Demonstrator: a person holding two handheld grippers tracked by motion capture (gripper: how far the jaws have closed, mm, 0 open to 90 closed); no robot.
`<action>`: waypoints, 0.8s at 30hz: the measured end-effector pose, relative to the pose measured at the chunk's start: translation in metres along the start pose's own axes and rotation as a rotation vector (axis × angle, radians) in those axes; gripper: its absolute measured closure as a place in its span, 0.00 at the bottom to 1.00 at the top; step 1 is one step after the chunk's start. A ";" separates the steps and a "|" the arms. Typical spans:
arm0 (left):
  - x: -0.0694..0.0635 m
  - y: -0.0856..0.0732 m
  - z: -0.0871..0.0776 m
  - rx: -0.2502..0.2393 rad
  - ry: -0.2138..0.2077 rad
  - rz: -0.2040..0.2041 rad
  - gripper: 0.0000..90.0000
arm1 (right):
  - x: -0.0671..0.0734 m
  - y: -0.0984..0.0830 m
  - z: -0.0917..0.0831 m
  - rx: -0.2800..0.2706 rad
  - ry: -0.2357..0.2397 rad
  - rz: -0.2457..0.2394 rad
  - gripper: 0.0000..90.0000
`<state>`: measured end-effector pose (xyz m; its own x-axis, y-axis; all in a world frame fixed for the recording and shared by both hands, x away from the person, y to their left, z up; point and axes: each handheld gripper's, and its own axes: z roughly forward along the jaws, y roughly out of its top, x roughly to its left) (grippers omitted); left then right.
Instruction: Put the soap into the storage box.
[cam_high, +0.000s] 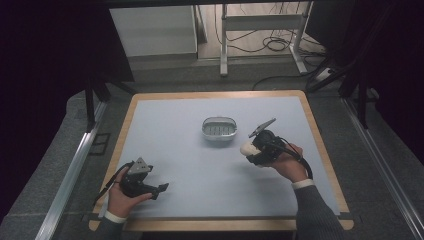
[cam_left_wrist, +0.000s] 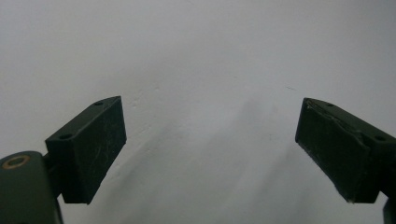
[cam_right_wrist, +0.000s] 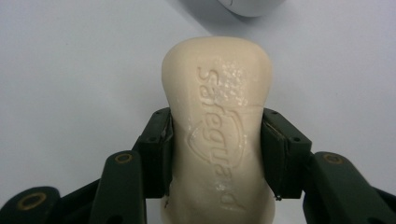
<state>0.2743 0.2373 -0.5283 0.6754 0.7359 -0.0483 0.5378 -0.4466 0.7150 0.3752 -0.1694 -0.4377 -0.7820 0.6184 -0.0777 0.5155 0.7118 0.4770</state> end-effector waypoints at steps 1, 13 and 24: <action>0.000 0.000 0.000 0.000 0.000 0.000 0.10 | 0.000 0.002 0.001 0.001 -0.003 -0.003 0.55; 0.000 0.000 -0.001 -0.005 0.001 -0.001 0.10 | -0.005 0.015 0.002 -0.021 -0.004 -0.020 0.55; 0.000 0.000 0.000 -0.001 0.000 -0.001 0.10 | -0.014 0.024 0.008 -0.021 -0.010 -0.007 0.55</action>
<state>0.2744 0.2376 -0.5281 0.6752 0.7360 -0.0492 0.5379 -0.4457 0.7156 0.4012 -0.1585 -0.4323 -0.7821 0.6166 -0.0904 0.5021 0.7094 0.4946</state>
